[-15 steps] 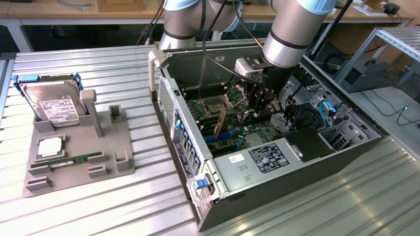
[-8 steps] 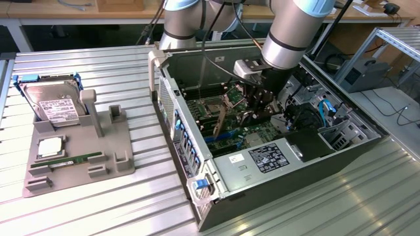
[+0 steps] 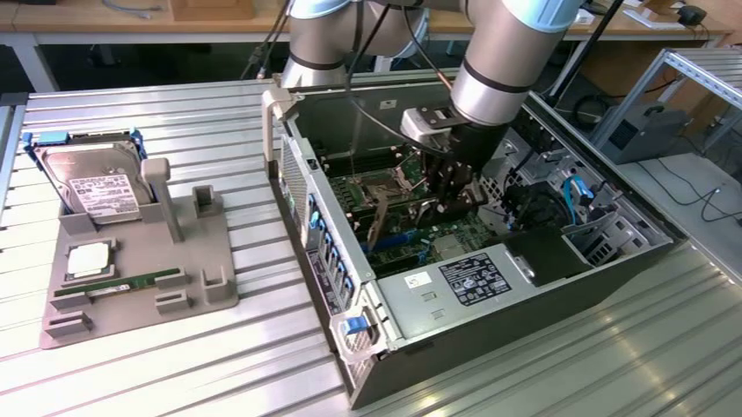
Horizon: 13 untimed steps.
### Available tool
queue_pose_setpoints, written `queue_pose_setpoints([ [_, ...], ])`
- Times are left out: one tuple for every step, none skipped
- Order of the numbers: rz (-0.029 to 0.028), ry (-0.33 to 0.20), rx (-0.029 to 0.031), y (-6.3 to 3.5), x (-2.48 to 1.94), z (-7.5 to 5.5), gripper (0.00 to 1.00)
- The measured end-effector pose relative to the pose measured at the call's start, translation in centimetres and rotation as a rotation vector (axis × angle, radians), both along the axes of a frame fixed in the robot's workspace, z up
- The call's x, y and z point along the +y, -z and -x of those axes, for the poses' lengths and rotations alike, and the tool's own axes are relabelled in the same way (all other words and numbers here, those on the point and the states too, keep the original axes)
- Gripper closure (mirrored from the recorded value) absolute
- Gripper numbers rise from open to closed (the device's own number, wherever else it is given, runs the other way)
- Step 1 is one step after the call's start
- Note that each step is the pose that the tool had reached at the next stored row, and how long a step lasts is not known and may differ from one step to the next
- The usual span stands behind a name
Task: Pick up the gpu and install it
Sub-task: 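Insert the gpu into the slot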
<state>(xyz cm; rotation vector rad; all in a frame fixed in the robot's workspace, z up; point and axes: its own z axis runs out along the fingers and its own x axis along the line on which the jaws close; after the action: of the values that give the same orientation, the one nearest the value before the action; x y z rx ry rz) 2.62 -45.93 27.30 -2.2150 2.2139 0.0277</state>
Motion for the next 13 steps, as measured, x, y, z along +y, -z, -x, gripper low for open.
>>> queue_pose_setpoints([
  [0.0000, 0.000, 0.0000, 0.03, -0.10, 0.1, 0.73],
  [0.0000, 0.000, 0.0000, 0.05, -0.25, 0.1, 0.73],
  [0.0001, 0.000, 0.0000, 0.06, -0.44, 0.2, 0.73],
  [0.0002, 0.000, 0.0000, 0.05, -0.69, 0.3, 0.73],
  [0.0002, 0.000, -0.0011, 0.05, -0.78, 1.0, 0.73],
  [0.0001, 0.000, -0.0023, 0.06, -0.80, 1.5, 0.73],
  [0.0002, 0.000, -0.0032, 0.05, -0.81, 2.0, 0.73],
  [0.0001, 0.000, -0.0036, 0.05, -0.82, 2.3, 0.73],
  [-0.0012, 0.000, -0.0039, 0.06, -0.91, 3.0, 0.73],
  [-0.0050, 0.000, -0.0039, 0.06, -0.92, 3.1, 0.73],
  [-0.0053, 0.000, -0.0039, 0.07, -0.92, 3.1, 0.73],
  [-0.0056, 0.000, -0.0038, 0.06, -0.95, 3.1, 0.73],
  [-0.0061, 0.000, -0.0038, 0.05, -0.97, 3.2, 0.73],
])
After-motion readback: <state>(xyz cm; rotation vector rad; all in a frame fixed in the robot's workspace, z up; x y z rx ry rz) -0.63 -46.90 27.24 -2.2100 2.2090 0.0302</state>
